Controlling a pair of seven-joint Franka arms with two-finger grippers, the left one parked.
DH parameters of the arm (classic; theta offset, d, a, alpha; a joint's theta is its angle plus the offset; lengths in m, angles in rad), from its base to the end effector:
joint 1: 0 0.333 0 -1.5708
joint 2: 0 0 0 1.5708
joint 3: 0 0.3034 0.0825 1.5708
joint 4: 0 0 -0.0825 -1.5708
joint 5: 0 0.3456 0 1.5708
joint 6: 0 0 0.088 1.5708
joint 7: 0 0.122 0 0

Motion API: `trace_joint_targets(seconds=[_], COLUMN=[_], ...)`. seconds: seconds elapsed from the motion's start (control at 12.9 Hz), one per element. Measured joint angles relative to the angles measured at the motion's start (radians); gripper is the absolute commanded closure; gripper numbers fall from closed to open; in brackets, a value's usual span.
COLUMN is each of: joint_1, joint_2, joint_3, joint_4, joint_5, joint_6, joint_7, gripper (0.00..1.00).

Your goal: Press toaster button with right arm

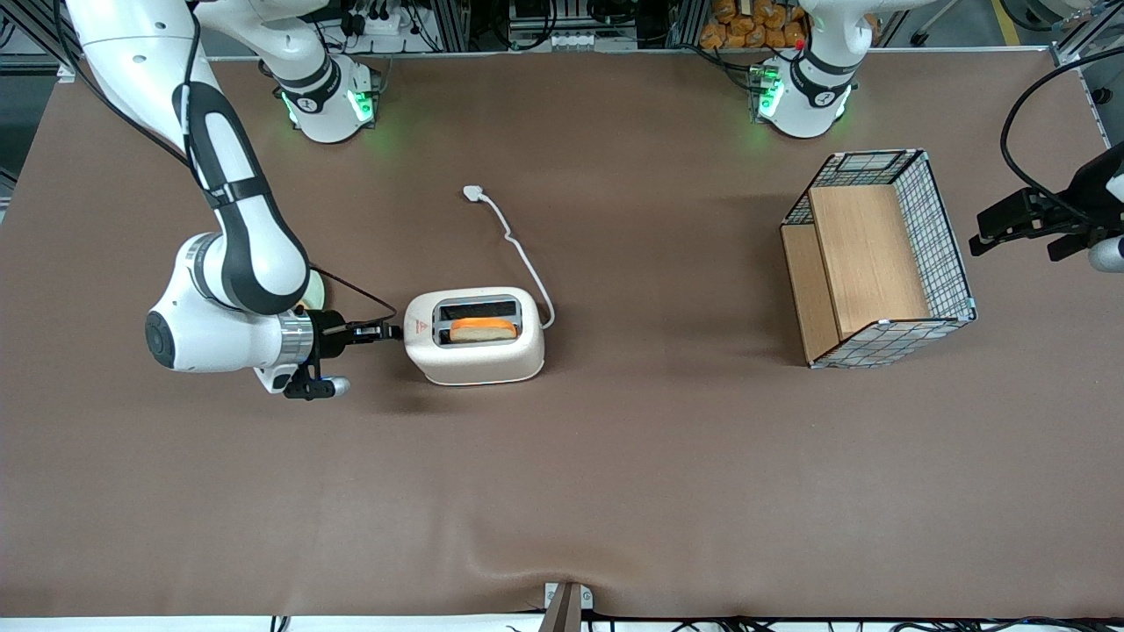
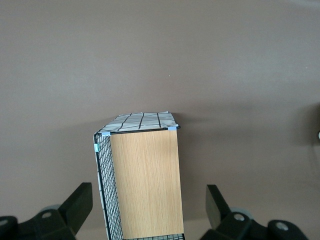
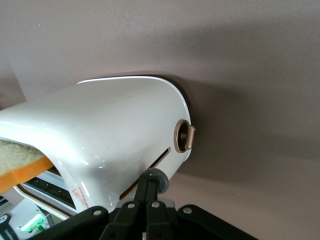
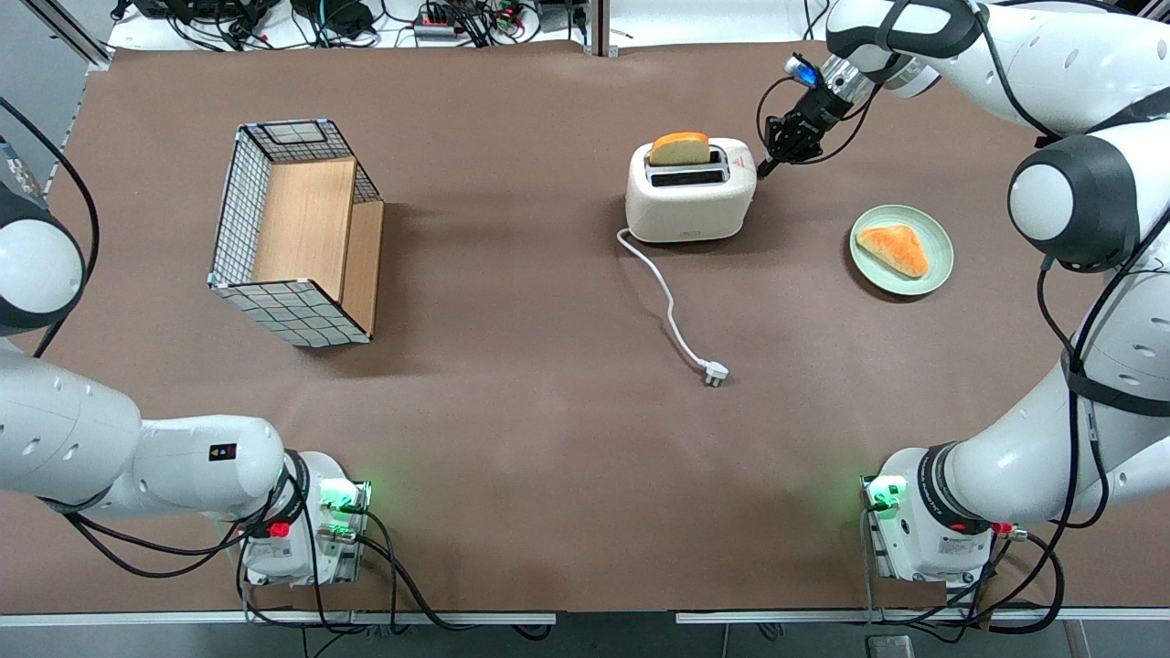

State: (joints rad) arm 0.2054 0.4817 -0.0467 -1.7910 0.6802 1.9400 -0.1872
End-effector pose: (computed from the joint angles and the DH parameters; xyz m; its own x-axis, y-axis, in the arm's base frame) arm 0.5699 0.1453 0.2726 0.9544 0.0722 -0.2896 -0.0959 -0.8447 -0.5266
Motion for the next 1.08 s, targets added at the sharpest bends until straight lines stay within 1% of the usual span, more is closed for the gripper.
trace_joint_targets(seconds=[0.15,0.31,0.62,0.93,1.08], joint_1=[-0.016,-0.028,-0.034,-0.052,-0.058], joint_2=[0.018,0.046,0.075,0.098,0.102], joint_3=[-0.002,-0.002,-0.004,-0.01,-0.01], joint_4=[-0.012,-0.013,-0.013,-0.014,-0.014], joint_5=[0.059,0.101,0.141,0.206,0.22], joint_6=[0.001,0.002,0.006,-0.017,-0.026], joint_7=[-0.059,-0.103,-0.15,-0.264,-0.285], gripper=[1.0,1.0,1.0,1.0,1.0])
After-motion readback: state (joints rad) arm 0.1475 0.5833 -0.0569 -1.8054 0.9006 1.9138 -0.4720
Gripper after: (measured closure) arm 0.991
